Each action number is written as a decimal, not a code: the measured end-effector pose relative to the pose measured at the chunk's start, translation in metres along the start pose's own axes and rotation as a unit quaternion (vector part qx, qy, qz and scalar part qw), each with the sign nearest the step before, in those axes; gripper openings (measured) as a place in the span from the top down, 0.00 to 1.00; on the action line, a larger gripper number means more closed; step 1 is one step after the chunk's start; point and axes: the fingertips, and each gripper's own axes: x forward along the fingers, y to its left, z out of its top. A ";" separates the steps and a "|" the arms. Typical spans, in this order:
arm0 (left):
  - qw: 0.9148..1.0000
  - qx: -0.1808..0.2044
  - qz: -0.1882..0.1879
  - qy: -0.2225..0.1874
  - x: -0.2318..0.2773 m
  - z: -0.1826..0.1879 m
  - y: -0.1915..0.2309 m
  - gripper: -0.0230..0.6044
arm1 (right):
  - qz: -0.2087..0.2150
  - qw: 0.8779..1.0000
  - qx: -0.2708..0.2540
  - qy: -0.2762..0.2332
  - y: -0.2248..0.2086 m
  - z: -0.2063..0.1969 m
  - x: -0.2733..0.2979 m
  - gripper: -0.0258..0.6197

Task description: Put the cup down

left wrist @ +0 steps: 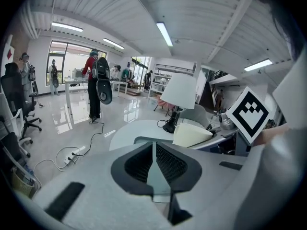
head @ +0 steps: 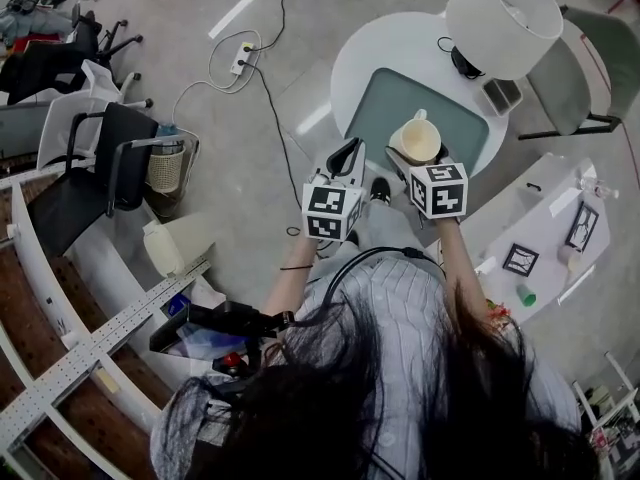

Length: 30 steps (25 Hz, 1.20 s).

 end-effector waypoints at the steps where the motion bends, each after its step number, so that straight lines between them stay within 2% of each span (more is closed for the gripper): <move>1: 1.000 -0.001 0.001 0.003 0.002 -0.001 0.001 0.91 | -0.001 1.000 -0.004 0.002 -0.003 -0.001 0.004 0.34; 11: 1.000 -0.008 0.012 0.023 0.014 -0.010 0.011 0.91 | 0.005 0.997 -0.064 0.033 -0.017 -0.012 0.048 0.34; 22: 0.999 -0.008 0.019 0.033 0.012 -0.017 0.017 0.91 | 0.006 0.987 -0.140 0.081 -0.019 -0.036 0.081 0.34; 30: 0.999 -0.011 0.029 0.035 0.005 -0.021 0.026 0.91 | -0.008 0.982 -0.173 0.070 -0.020 -0.040 0.088 0.34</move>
